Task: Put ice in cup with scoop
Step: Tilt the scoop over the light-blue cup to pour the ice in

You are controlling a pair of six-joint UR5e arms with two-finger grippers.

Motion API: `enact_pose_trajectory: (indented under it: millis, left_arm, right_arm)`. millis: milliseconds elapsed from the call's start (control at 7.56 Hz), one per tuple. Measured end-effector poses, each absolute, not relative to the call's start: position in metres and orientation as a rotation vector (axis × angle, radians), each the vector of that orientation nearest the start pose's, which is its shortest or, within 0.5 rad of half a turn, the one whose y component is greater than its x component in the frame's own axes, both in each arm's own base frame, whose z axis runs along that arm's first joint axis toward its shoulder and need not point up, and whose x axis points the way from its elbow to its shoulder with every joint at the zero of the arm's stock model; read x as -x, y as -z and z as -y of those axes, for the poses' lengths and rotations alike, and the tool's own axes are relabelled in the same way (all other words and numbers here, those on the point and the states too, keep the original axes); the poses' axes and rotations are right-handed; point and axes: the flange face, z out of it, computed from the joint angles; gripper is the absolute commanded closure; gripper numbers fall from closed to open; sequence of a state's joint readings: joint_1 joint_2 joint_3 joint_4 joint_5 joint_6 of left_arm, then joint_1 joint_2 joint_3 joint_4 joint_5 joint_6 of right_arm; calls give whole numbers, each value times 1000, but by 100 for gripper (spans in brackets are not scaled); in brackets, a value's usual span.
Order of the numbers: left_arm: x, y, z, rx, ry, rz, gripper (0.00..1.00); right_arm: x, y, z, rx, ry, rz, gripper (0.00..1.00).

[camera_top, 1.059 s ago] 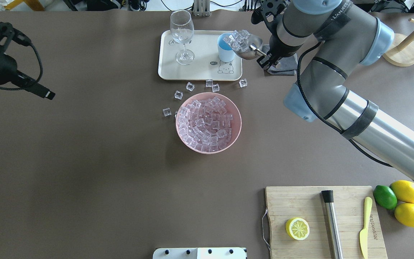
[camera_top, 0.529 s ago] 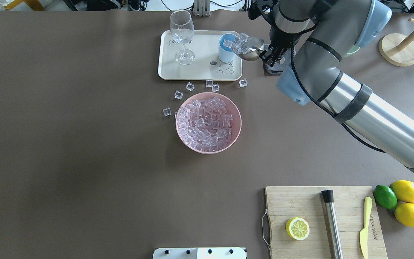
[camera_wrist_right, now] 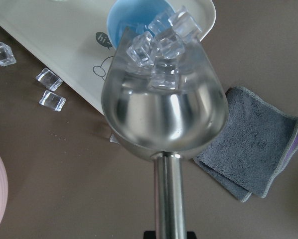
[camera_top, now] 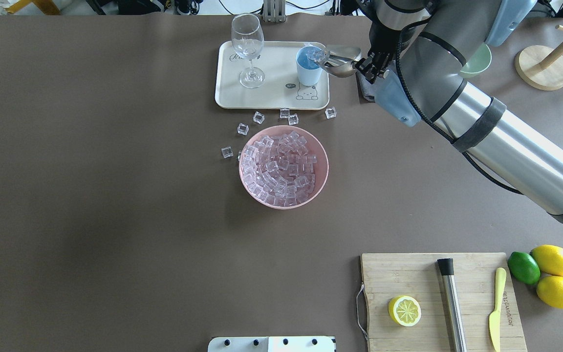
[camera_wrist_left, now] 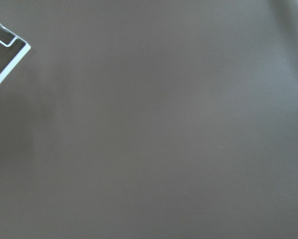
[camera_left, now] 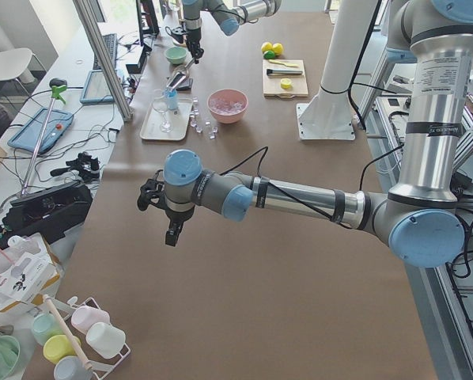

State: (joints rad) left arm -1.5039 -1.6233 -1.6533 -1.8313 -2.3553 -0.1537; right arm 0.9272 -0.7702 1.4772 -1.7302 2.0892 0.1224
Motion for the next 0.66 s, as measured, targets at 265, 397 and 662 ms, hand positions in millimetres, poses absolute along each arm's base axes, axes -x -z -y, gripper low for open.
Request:
enact_pose_trajectory:
  millis: [265, 397, 662]
  left_arm:
    - [64, -591, 526, -267, -54, -736, 1]
    - [83, -595, 520, -257, -20, -723, 1]
    - [95, -605, 506, -239, 4, -714, 1]
  right_arm:
    - [373, -222, 638, -312, 639, 680, 100]
    - [373, -222, 638, -311, 639, 679, 100]
    - [367, -219, 632, -304, 636, 679, 100]
